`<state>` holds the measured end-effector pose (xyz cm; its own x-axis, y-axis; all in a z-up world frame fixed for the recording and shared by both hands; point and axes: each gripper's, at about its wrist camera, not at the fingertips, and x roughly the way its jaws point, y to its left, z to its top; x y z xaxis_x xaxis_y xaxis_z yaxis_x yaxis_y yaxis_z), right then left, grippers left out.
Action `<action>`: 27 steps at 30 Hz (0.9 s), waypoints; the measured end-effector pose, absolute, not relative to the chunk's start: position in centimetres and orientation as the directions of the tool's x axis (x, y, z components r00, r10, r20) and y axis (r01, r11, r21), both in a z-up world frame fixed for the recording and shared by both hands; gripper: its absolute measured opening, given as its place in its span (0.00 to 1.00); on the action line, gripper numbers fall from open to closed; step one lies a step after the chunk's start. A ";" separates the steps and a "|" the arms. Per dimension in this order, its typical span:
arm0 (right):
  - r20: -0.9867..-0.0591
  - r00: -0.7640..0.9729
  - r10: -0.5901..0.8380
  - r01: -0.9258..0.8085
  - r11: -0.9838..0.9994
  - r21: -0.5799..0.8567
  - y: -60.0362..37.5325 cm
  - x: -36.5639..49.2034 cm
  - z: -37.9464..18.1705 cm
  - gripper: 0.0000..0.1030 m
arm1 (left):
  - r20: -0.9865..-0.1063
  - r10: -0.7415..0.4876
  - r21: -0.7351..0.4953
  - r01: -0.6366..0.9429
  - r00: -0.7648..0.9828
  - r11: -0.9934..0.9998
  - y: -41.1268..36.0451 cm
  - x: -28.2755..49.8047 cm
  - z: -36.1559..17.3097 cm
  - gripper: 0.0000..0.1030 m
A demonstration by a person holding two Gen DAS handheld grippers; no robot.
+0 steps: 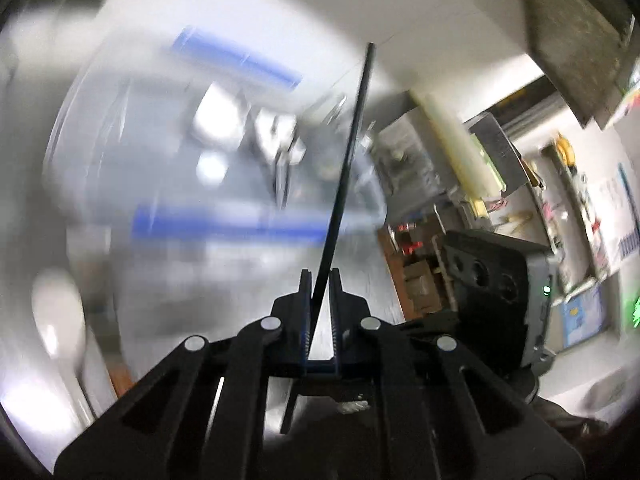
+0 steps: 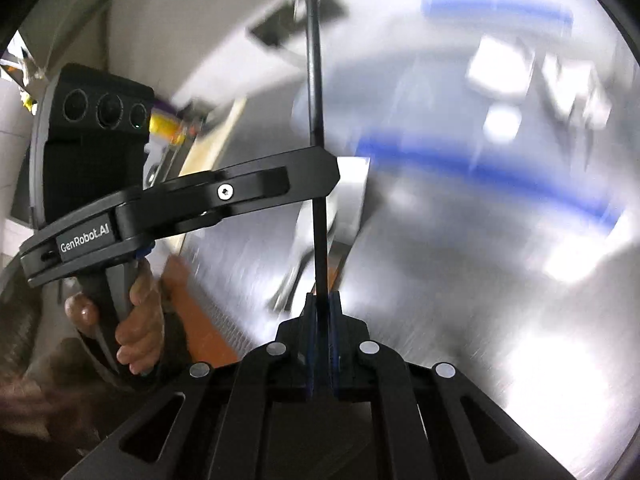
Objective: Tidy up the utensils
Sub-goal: 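Carry the second chopstick with the right gripper into the box and release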
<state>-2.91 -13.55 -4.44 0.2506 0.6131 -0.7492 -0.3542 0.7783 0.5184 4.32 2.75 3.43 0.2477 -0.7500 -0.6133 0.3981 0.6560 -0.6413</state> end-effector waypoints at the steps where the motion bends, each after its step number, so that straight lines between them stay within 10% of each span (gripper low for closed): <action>1: -0.749 0.294 0.594 -0.349 0.796 0.494 -14.3 -1.9 -3.3 0.07 | -0.605 -0.754 -0.635 0.416 0.257 0.651 2.1 5.9 4.4 0.07; 12: -0.810 0.387 0.441 -0.117 0.895 0.431 -23.1 12.4 -2.9 0.07 | -0.700 -0.712 -0.627 0.432 0.053 0.648 -9.2 24.4 1.6 0.07; 21: -0.901 0.170 0.399 0.021 0.913 0.408 -24.3 16.4 -12.2 0.07 | -0.780 -0.592 -0.626 0.248 -0.203 0.739 -12.1 27.1 -11.7 0.07; 27: -0.929 0.218 0.297 0.009 0.952 0.307 -23.7 14.4 -10.6 0.16 | -0.824 -0.542 -0.566 0.255 -0.163 0.784 -10.6 26.7 -11.1 0.08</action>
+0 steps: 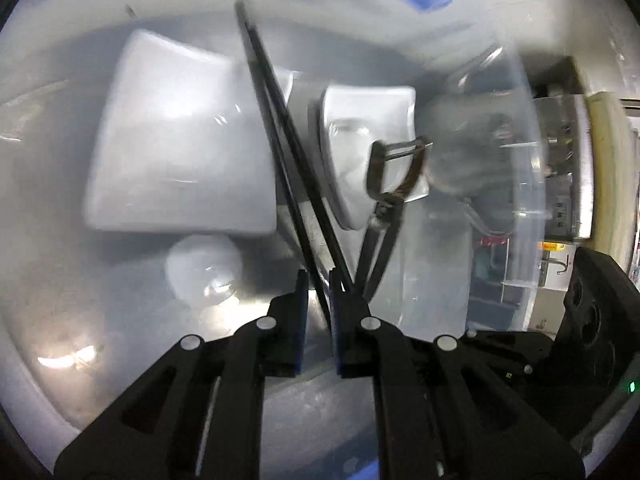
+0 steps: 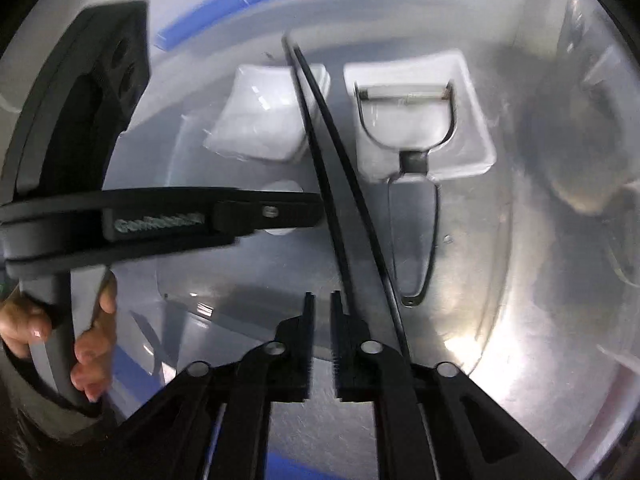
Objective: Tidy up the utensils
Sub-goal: 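Carry the second chopstick with the right gripper into the box and release, then grasp the wooden handle of the metal spatula with the right gripper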
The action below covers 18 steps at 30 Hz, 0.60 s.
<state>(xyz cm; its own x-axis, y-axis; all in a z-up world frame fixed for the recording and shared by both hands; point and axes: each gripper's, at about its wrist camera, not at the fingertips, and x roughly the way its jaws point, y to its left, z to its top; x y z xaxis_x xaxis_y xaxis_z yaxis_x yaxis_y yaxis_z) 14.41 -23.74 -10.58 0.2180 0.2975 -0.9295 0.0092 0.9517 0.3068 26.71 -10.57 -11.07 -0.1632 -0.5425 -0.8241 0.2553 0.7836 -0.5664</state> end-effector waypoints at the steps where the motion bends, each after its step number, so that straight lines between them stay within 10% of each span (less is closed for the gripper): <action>1: -0.927 0.248 0.280 -0.002 0.957 0.289 -23.7 13.7 -9.8 0.25 | -0.825 -0.550 -0.562 0.272 -0.128 0.781 -9.7 26.3 -9.7 0.08; 4: -0.878 0.373 0.300 -0.098 0.954 0.284 -22.5 9.9 -5.3 0.31 | -0.805 -0.592 -0.547 0.339 0.040 0.766 -5.4 23.7 -3.8 0.14; 7: -0.815 0.395 0.424 -0.243 0.904 0.352 -19.3 5.0 -3.3 0.36 | -0.742 -0.628 -0.521 0.388 0.235 0.760 1.0 19.6 2.0 0.71; 8: -0.812 0.361 0.459 -0.305 0.881 0.363 -17.1 3.2 -3.7 0.36 | -0.716 -0.631 -0.511 0.394 0.297 0.764 3.2 18.1 3.3 0.76; 18: -0.925 -0.072 0.373 -0.417 0.831 0.368 -0.6 -1.2 -17.6 0.36 | -0.770 -0.485 -0.516 0.044 0.414 0.856 20.5 6.3 -1.9 0.76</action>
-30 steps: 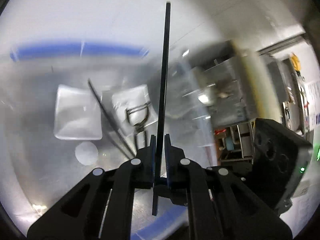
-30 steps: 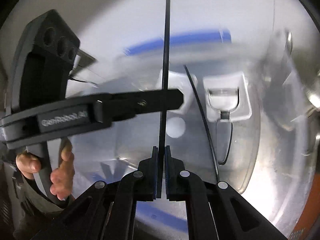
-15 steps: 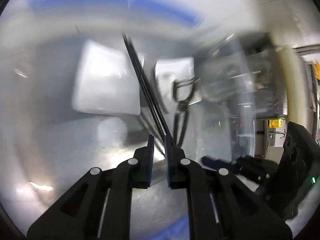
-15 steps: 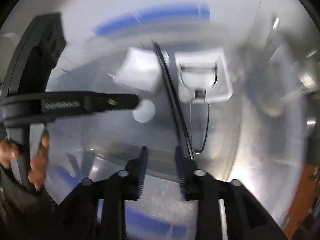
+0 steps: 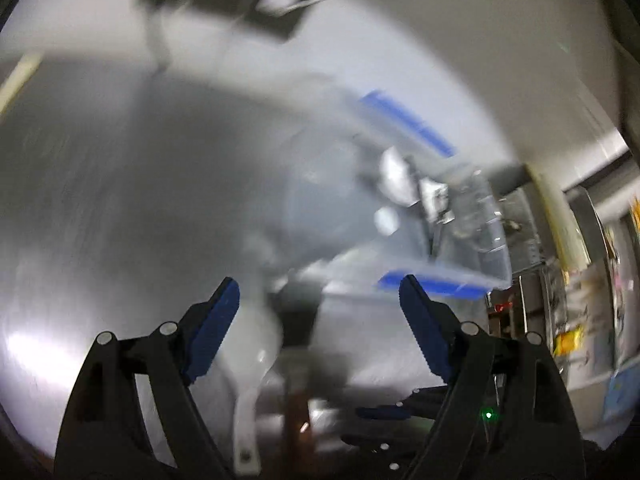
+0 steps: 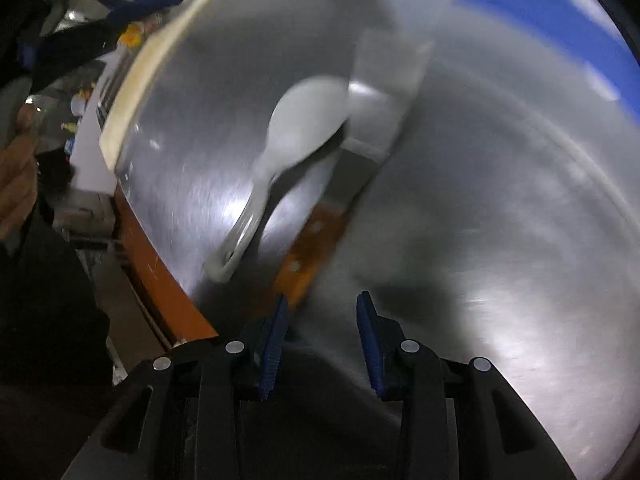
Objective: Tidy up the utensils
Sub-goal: 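Grasp the wooden handle of the metal spatula with the right gripper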
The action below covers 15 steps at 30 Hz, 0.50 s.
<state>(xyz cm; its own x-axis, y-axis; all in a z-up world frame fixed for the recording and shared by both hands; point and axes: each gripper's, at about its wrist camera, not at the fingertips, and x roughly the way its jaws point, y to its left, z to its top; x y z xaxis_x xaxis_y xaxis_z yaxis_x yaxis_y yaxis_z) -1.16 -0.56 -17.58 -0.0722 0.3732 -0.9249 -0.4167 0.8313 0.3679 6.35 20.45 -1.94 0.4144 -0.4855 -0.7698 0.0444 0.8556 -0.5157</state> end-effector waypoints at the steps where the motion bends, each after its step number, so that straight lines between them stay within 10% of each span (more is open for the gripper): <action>1: -0.928 -0.087 0.363 -0.414 0.834 0.366 0.2 -1.3 -18.1 0.36 | -0.781 -0.476 -0.518 0.005 0.406 0.855 21.5 5.6 -3.0 0.76; 15: -0.974 -0.014 0.226 -0.400 0.891 0.213 5.3 -2.9 -19.9 0.28 | -0.775 -0.556 -0.596 -0.052 0.301 0.802 23.8 1.8 -8.5 0.76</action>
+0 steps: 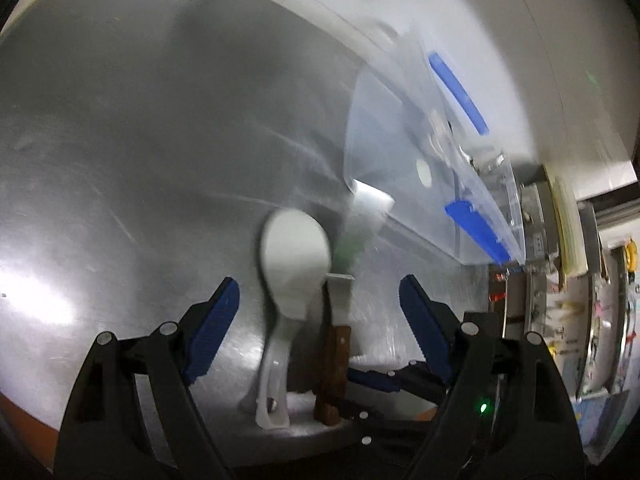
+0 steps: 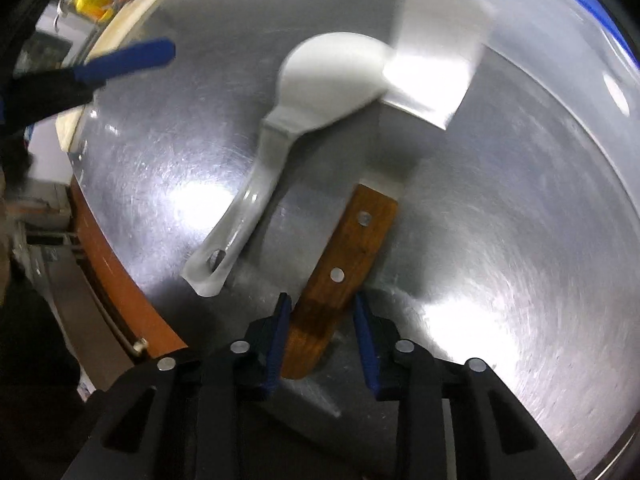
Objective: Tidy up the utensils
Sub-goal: 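Grasp the wooden handle of the metal spatula with the right gripper, then lift the spatula by its handle with the right gripper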
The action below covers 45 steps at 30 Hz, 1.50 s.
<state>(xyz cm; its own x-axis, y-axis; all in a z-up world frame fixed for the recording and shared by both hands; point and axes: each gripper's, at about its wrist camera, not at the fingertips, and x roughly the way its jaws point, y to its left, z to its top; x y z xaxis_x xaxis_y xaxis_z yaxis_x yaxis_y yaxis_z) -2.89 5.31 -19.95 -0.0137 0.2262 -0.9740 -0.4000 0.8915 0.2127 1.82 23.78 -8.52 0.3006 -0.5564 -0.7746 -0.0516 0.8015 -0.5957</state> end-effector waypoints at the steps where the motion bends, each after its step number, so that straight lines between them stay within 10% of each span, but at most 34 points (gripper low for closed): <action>1: -0.972 -0.014 0.237 -0.380 0.897 0.224 4.6 -2.8 -19.9 0.27 | -0.771 -0.569 -0.603 -0.043 0.286 0.796 23.2 1.9 -8.8 0.76; 12: -0.951 0.026 0.309 -0.178 0.937 0.299 -5.3 -3.0 -18.5 0.01 | -0.719 -0.690 -0.691 0.015 0.083 0.723 14.3 1.6 -12.0 0.76; 14: -0.939 0.038 0.341 -0.196 0.924 0.328 -5.5 -3.7 -17.9 0.07 | -0.714 -0.694 -0.696 0.008 0.091 0.718 14.0 1.6 -11.9 0.76; 17: -0.925 0.062 0.374 -0.250 0.903 0.348 -4.6 -4.9 -16.6 0.58 | -0.720 -0.677 -0.688 -0.023 0.153 0.726 15.3 1.8 -10.9 0.76; 22: -0.951 0.068 0.302 -0.383 0.888 0.254 0.7 -5.6 -16.6 0.58 | -0.728 -0.626 -0.672 -0.110 0.281 0.733 19.4 2.2 -9.3 0.76; 30: -0.982 0.074 0.171 -0.421 0.898 0.125 2.0 -5.2 -18.9 0.26 | -0.725 -0.614 -0.681 -0.187 0.312 0.708 22.6 1.4 -10.2 0.76; 45: -0.858 -0.154 0.490 -0.101 0.856 0.507 -10.9 -5.0 -20.0 0.25 | -0.703 -0.709 -0.710 -0.101 0.053 0.697 12.7 1.4 -14.9 0.76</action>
<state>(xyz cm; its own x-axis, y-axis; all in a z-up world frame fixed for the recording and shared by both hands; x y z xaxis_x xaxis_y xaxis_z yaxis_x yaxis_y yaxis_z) -5.01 -10.91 -19.95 -0.1537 0.4903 -0.8579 -0.1011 0.8558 0.5073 1.38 12.73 -14.88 0.0531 -0.7089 -0.7033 -0.1007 0.6969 -0.7101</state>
